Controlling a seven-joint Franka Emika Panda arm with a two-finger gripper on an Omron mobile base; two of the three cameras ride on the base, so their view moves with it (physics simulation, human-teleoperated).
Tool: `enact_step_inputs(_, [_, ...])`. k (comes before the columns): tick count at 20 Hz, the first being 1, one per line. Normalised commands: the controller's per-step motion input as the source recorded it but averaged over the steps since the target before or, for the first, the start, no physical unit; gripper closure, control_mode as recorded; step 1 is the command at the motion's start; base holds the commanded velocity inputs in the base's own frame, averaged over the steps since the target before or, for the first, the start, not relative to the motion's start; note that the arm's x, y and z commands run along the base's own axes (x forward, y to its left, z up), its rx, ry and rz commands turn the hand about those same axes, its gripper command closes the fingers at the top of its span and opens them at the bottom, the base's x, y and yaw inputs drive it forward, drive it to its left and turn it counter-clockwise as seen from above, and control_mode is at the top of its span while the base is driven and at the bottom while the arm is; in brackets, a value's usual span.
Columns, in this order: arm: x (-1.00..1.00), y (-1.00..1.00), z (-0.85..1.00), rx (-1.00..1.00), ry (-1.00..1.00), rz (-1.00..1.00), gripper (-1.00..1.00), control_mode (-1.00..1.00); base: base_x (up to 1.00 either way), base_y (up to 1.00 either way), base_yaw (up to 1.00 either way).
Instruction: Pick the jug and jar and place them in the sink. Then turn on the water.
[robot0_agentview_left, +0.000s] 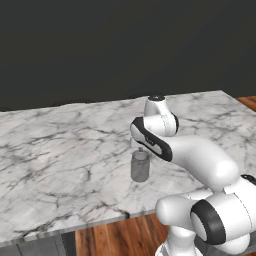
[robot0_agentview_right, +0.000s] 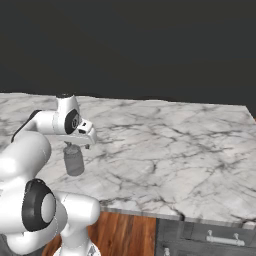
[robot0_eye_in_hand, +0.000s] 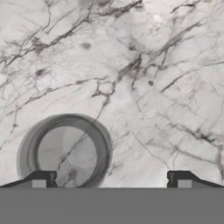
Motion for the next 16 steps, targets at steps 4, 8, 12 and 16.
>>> enact_step_inputs(4, [0.00,0.05,-0.05,0.00,0.05,0.00,-1.00,-1.00,0.00,0.00,0.00])
enact_step_inputs(8, [0.00,0.16,0.00,0.00,0.08,0.00,-1.00,-1.00,0.00,0.00,0.00])
enact_step_inputs(12, [0.00,0.10,0.00,0.00,0.07,0.00,-1.00,-1.00,0.00,0.00,0.00])
enact_step_inputs(16, [0.00,0.00,0.00,0.01,0.03,0.00,-1.00,-1.00,0.00,0.00,0.00])
